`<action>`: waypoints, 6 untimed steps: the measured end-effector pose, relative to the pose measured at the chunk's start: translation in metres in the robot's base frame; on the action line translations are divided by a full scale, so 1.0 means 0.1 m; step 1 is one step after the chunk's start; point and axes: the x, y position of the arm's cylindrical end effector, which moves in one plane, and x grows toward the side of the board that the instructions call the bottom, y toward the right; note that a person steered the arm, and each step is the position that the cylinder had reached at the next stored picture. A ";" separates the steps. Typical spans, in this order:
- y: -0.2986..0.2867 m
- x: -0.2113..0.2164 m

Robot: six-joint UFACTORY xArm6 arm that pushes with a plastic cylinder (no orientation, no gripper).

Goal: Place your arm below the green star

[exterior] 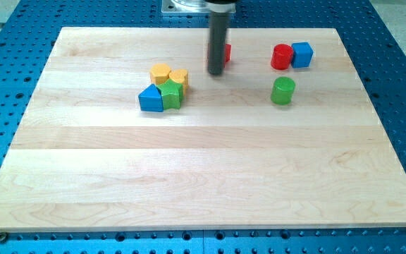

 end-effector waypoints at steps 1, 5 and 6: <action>-0.32 -0.34; 0.32 1.18; -0.52 1.52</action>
